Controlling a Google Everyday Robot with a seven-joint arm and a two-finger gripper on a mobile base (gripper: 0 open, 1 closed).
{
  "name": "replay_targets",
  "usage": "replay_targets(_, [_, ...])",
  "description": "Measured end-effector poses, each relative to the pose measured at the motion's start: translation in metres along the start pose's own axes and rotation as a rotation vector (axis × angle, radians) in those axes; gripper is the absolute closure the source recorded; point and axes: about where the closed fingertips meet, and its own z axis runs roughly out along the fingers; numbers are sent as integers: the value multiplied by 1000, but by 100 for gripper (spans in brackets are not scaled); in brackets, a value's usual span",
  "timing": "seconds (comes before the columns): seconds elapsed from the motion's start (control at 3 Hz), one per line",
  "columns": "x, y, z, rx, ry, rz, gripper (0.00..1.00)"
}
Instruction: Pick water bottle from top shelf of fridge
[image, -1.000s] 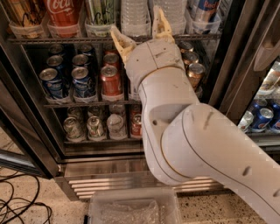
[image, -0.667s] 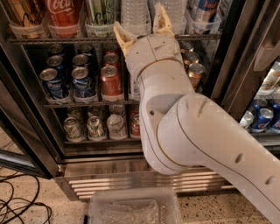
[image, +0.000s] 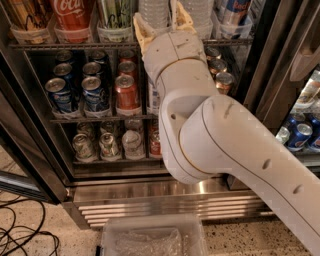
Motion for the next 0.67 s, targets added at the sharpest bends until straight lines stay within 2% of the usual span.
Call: replay_targets(0.67, [2,-2,22,4,-4,55,43])
